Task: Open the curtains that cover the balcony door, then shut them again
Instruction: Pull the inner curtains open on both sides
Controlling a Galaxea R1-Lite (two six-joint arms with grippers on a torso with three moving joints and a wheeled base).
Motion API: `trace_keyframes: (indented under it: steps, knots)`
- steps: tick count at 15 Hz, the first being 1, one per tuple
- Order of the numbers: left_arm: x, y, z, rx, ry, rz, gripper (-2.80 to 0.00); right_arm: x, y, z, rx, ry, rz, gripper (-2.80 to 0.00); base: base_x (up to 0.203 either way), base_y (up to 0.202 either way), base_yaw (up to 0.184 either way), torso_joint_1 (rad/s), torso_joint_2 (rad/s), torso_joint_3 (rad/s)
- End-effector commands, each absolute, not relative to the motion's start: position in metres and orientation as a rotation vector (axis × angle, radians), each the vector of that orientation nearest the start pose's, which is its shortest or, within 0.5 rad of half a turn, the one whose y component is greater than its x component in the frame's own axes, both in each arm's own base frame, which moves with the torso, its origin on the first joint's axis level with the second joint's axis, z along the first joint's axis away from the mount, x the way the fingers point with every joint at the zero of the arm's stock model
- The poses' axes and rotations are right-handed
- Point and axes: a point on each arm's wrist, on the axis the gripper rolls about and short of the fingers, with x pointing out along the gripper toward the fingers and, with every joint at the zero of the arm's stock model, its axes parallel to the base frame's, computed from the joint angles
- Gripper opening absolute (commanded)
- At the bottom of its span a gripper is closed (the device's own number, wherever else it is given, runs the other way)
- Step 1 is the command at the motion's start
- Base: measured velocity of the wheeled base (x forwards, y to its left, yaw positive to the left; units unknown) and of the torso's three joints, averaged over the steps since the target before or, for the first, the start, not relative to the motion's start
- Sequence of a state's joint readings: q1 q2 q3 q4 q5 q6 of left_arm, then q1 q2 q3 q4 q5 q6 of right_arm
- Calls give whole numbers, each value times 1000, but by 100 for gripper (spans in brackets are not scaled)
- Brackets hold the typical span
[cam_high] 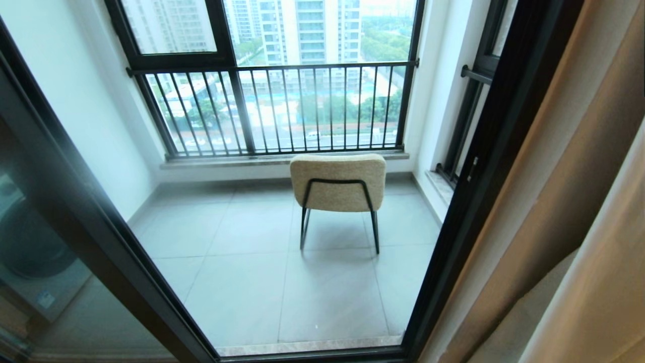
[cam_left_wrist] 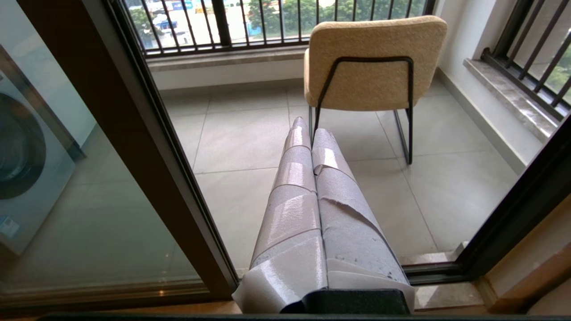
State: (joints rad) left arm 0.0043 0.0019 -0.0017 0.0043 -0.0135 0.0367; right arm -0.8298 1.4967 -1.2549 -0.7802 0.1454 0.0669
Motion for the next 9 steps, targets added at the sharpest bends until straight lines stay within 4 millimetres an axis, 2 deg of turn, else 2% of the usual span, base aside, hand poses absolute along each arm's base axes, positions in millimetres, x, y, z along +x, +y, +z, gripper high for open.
trace_keyframes:
  steps: [1,6,9]
  knots:
    - [-23,0,75,37,4,-9,-280,182,-227,367,-172,-457,-720,-280,0,0,0,0,0,0]
    - [-23,0,75,37,4,-9,-280,183,-289,338,-138,-417,-824,-280,0,0,0,0,0,0]
    - [-23,0,75,37,4,-9,-280,177,-318,316,-133,-392,-884,-280,0,0,0,0,0,0]
